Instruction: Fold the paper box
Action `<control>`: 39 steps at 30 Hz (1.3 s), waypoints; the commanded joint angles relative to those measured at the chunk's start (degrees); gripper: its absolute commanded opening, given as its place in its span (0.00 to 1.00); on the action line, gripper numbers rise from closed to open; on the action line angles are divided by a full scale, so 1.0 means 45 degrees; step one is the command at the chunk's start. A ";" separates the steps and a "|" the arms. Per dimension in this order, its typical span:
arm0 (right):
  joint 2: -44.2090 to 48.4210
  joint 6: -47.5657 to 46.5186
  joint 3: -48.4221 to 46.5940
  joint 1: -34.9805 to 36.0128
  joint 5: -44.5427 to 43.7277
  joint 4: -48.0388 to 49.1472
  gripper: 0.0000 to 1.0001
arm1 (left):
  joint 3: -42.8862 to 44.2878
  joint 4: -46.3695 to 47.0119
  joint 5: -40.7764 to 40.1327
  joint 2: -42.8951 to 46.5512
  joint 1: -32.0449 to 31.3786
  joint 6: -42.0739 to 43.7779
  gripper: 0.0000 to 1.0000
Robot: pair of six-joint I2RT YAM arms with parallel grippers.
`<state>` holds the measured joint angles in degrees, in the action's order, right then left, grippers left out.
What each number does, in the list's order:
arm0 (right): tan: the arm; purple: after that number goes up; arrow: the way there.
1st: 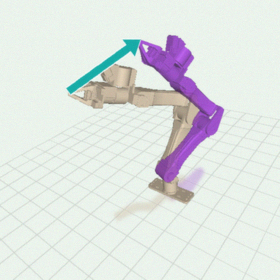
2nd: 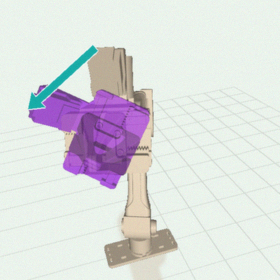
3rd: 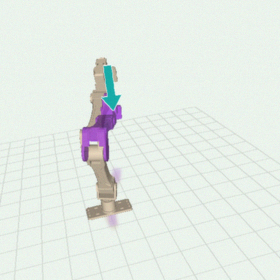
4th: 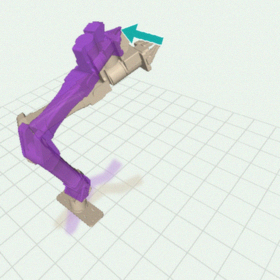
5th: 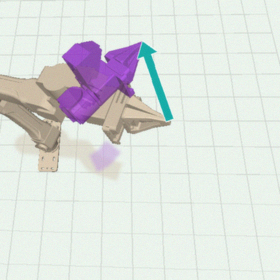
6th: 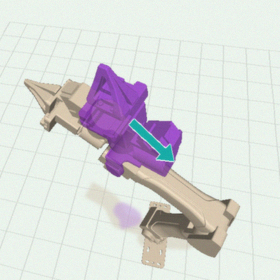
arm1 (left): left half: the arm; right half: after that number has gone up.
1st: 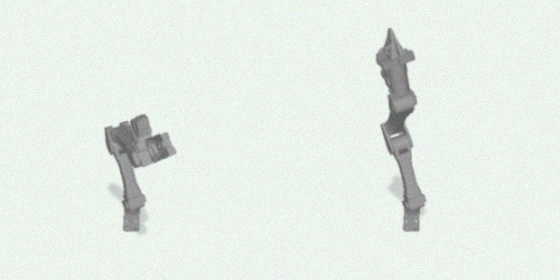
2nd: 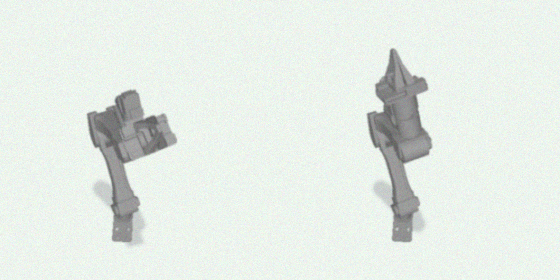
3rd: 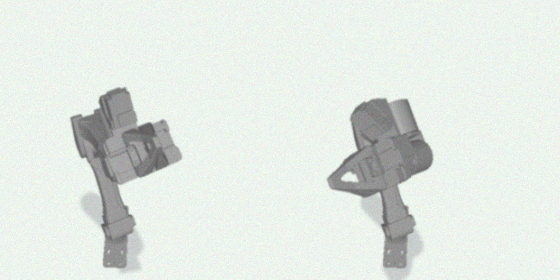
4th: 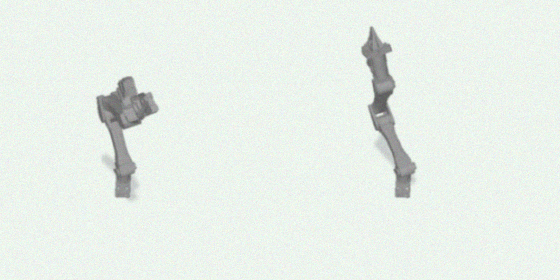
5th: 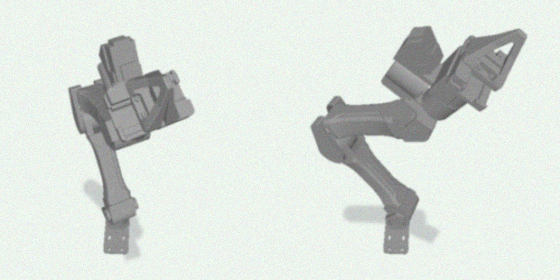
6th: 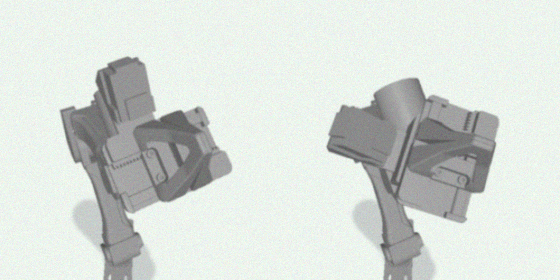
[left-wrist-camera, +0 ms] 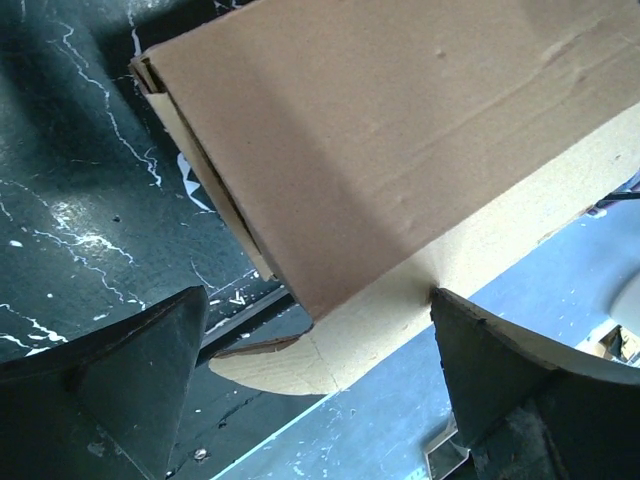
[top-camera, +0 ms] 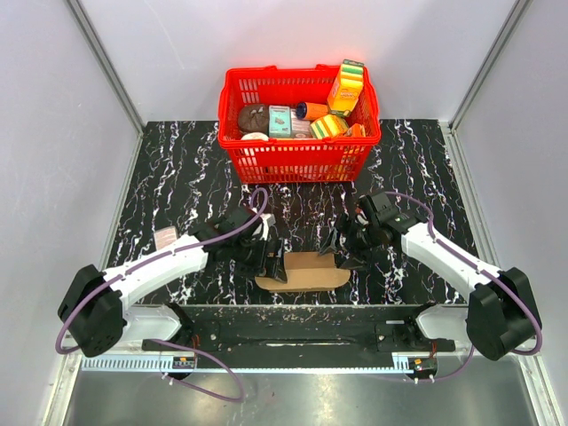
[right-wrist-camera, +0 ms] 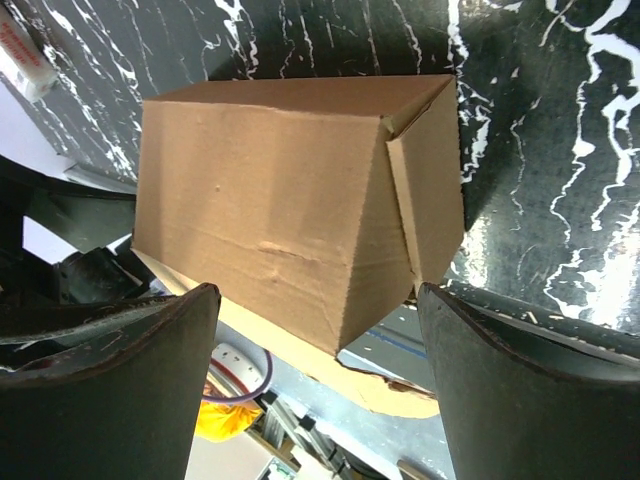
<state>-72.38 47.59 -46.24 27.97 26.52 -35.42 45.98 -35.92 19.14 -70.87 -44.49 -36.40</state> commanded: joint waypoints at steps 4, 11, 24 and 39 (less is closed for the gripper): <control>0.0089 -0.1335 0.0001 0.0113 -0.1069 -0.0586 0.86 | -0.0372 0.0266 -0.1438 0.0611 0.0062 -0.0210 0.99; 0.0244 -0.1729 0.0801 0.0133 -0.1129 0.0835 0.86 | -0.0978 0.1790 -0.2338 0.1549 0.0062 -0.1050 0.99; 0.0031 -0.1533 0.1446 0.0133 -0.0836 0.1874 0.87 | -0.1896 0.2201 -0.2043 0.2251 0.0082 -0.0680 0.99; -0.0068 -0.1475 0.1525 0.0133 -0.0796 0.1972 0.87 | -0.2267 0.3334 -0.3979 0.2566 0.0414 -0.1402 0.99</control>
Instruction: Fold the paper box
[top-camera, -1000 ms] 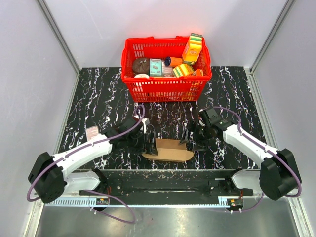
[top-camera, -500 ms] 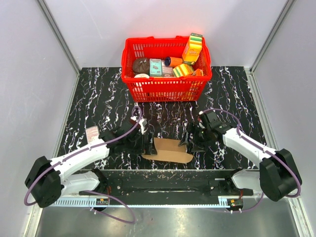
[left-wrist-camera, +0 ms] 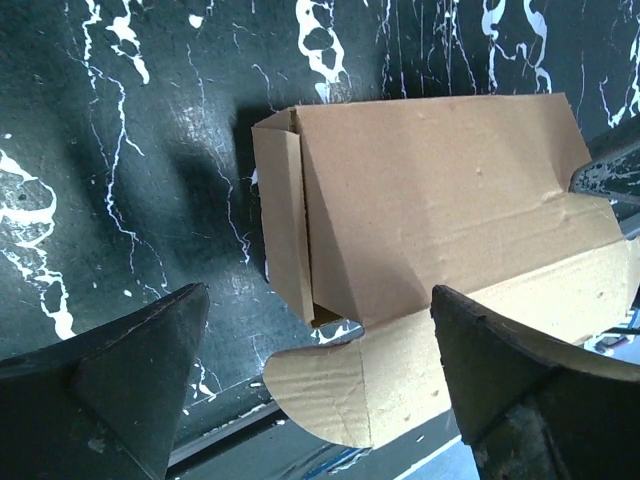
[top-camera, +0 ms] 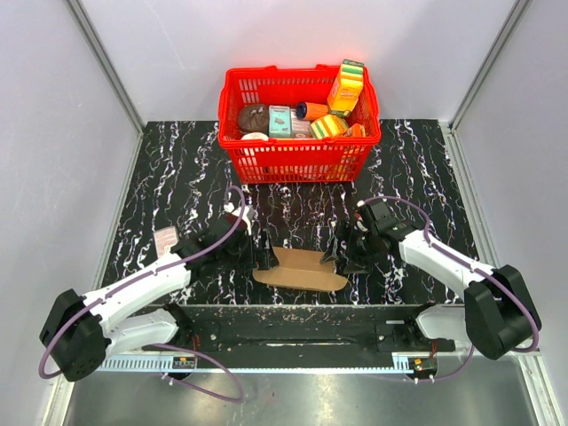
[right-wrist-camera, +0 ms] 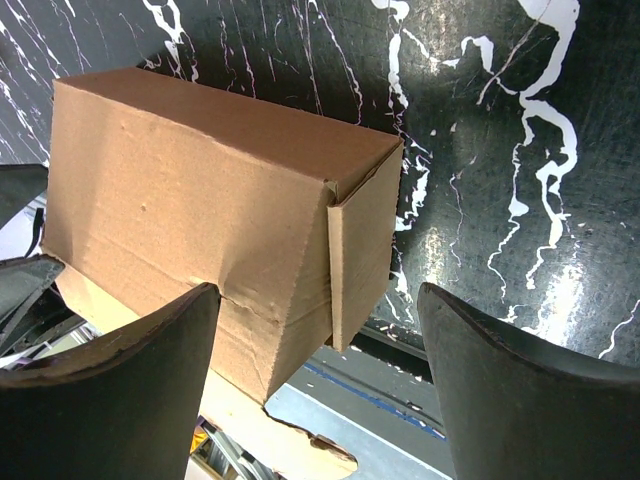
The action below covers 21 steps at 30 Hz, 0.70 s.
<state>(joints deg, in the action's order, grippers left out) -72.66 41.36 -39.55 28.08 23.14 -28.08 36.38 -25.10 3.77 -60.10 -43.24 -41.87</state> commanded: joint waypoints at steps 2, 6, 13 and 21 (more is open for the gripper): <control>-0.0005 -0.0110 0.0078 0.0109 -0.0044 0.0321 0.87 | -0.0174 0.1027 -0.0506 -0.0023 0.0176 -0.0188 0.99; -0.0005 -0.0129 0.0117 0.0109 -0.0063 0.0341 0.87 | -0.0486 0.1281 -0.0214 -0.0356 0.0176 -0.0169 0.99; -0.0063 -0.0071 0.0273 0.0089 -0.0141 0.0438 0.87 | -0.0974 0.1672 0.0666 -0.0805 0.0176 0.0260 0.97; -0.0317 -0.0013 0.0390 0.0109 -0.0083 0.0595 0.85 | -0.1327 0.1653 0.0373 -0.0903 0.0176 0.0261 0.92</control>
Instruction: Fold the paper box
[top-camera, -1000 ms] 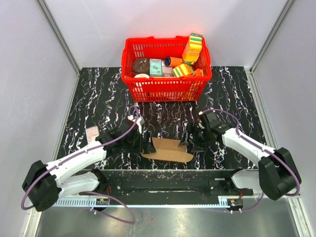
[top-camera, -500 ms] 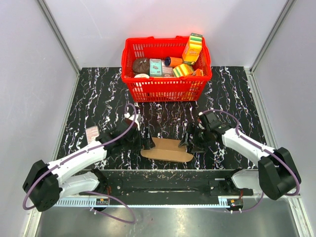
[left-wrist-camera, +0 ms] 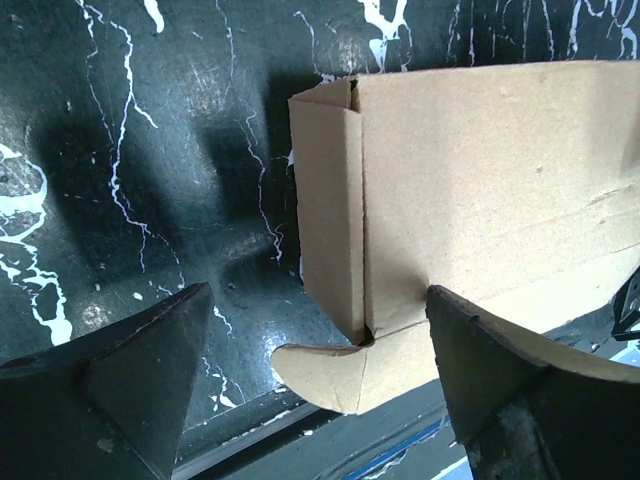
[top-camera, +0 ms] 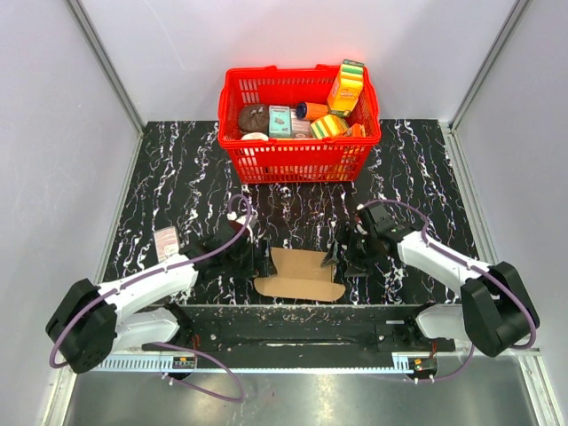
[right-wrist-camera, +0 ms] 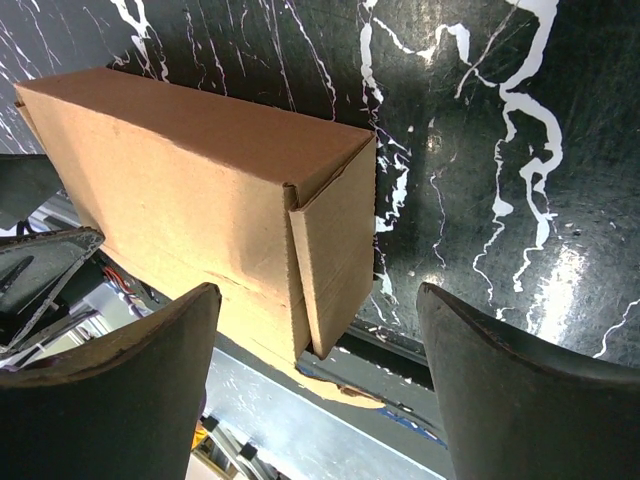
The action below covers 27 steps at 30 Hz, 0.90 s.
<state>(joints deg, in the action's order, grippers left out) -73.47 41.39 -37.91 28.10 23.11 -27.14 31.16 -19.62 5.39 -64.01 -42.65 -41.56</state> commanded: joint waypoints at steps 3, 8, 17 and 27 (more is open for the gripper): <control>-0.0294 -0.0017 0.0007 0.0104 -0.0097 0.0386 0.83 | -0.0186 0.0453 -0.0064 -0.0092 0.0045 0.0173 0.92; -0.0450 -0.0017 0.0026 0.0162 -0.0273 0.0386 0.80 | -0.0147 0.0492 -0.0143 -0.0326 0.0045 0.0134 0.92; -0.0255 -0.0134 0.0046 0.0241 -0.0741 0.0210 0.76 | -0.0029 0.0550 -0.0260 -0.0795 0.0045 0.0115 0.92; 0.1344 -0.0232 -0.0130 0.0241 -0.0527 0.0405 0.76 | 0.0360 0.0395 -0.0376 -0.0484 0.0045 0.0134 0.95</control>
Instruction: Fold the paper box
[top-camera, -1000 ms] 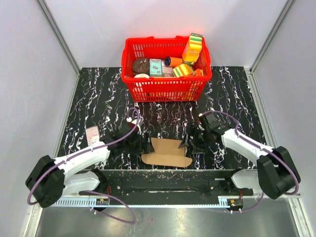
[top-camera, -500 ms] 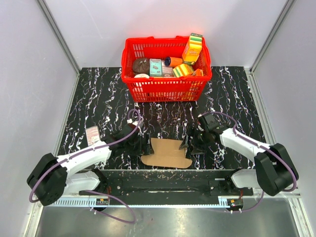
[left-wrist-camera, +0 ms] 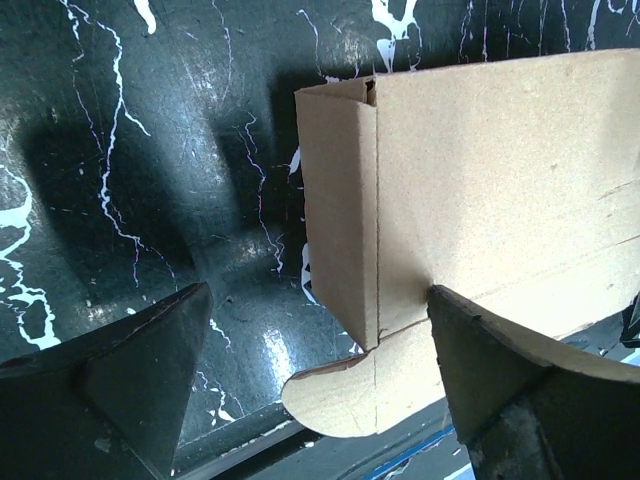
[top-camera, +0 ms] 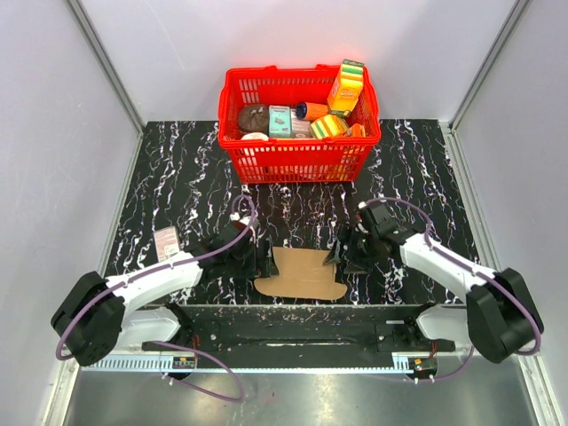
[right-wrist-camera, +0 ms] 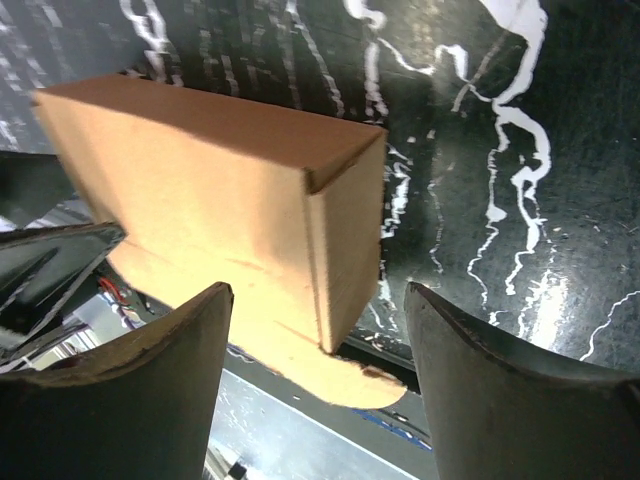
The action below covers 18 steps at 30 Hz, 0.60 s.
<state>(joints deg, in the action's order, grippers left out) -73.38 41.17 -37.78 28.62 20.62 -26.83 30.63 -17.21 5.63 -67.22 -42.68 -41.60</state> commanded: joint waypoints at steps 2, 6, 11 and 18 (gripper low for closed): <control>0.1931 -0.0164 -0.0257 0.0144 -0.0168 0.0337 0.77 | 0.0672 -0.0413 -0.0605 0.0484 0.0050 0.0222 0.96; 0.2538 -0.0203 -0.0374 0.0144 -0.0461 0.0163 0.78 | 0.1044 -0.0706 -0.0938 0.0739 0.0050 0.0300 0.97; 0.2226 -0.0320 -0.0413 0.0144 -0.0481 -0.0229 0.76 | 0.0908 -0.0298 -0.0880 0.0602 0.0050 0.0222 0.97; 0.2421 -0.0047 0.0445 0.0144 -0.0423 0.1273 0.67 | 0.0147 0.1441 -0.0313 0.0739 0.0031 0.0027 0.91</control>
<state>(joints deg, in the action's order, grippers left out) -63.51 40.84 -37.47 28.80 19.92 -26.20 32.58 -17.10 3.27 -65.17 -42.65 -41.01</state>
